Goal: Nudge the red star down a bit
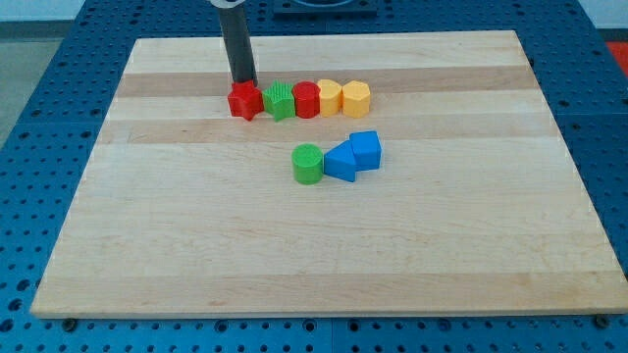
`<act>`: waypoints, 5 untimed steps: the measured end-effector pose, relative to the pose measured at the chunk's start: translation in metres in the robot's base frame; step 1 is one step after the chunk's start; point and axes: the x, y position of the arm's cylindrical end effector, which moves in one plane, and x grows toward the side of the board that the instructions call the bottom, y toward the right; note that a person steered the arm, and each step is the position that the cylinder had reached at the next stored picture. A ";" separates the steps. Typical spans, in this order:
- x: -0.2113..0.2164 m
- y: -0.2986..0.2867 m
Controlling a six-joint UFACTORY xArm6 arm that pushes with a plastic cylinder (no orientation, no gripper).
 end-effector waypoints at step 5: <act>-0.001 0.000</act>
